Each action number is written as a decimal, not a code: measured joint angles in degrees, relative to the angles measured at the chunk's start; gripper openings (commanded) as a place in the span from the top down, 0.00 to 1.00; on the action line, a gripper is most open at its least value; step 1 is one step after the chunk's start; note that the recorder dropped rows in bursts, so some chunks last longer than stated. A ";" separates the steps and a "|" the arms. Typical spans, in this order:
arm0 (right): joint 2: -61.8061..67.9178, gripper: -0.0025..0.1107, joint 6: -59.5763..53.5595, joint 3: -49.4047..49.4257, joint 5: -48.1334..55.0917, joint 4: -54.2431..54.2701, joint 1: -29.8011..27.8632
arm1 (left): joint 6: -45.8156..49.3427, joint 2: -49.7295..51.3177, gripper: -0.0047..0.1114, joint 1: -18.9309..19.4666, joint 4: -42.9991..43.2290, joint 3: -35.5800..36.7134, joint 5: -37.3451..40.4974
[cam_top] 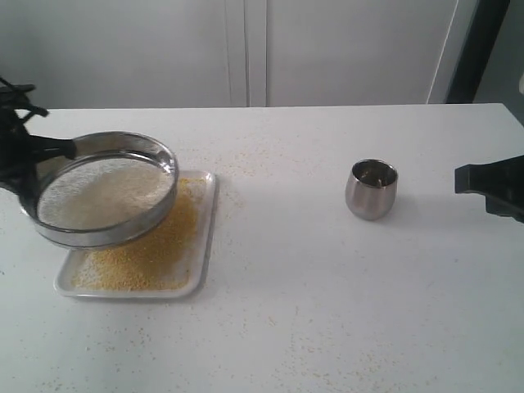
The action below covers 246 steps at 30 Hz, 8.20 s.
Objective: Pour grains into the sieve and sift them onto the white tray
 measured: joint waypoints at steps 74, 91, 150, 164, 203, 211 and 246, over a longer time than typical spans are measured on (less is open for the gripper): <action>0.00 0.98 0.00 0.00 -0.87 0.00 0.00 | 11.64 3.01 0.96 -27.25 -11.35 1.70 -3.05; 0.00 0.98 0.00 0.00 -0.87 0.00 0.00 | 11.64 9.41 0.96 -35.16 -12.88 -6.04 -4.37; 0.00 0.98 0.86 0.00 -1.24 0.00 0.00 | 6.79 18.31 0.96 -41.18 -1.06 -19.76 1.25; 0.00 0.98 0.97 0.00 -1.27 0.00 0.00 | 6.77 18.82 0.87 -41.18 -1.39 -19.76 1.60; 0.00 0.98 1.08 0.00 -1.27 0.00 0.00 | 7.59 19.05 0.55 -41.18 -0.38 -26.81 7.42; 0.00 0.98 1.08 0.00 -1.27 0.00 0.00 | 7.59 19.05 0.56 -41.18 -0.38 -31.09 10.78; 0.00 0.98 1.08 0.00 -1.27 0.00 0.00 | 3.77 18.32 0.96 -23.50 -0.13 -32.84 21.96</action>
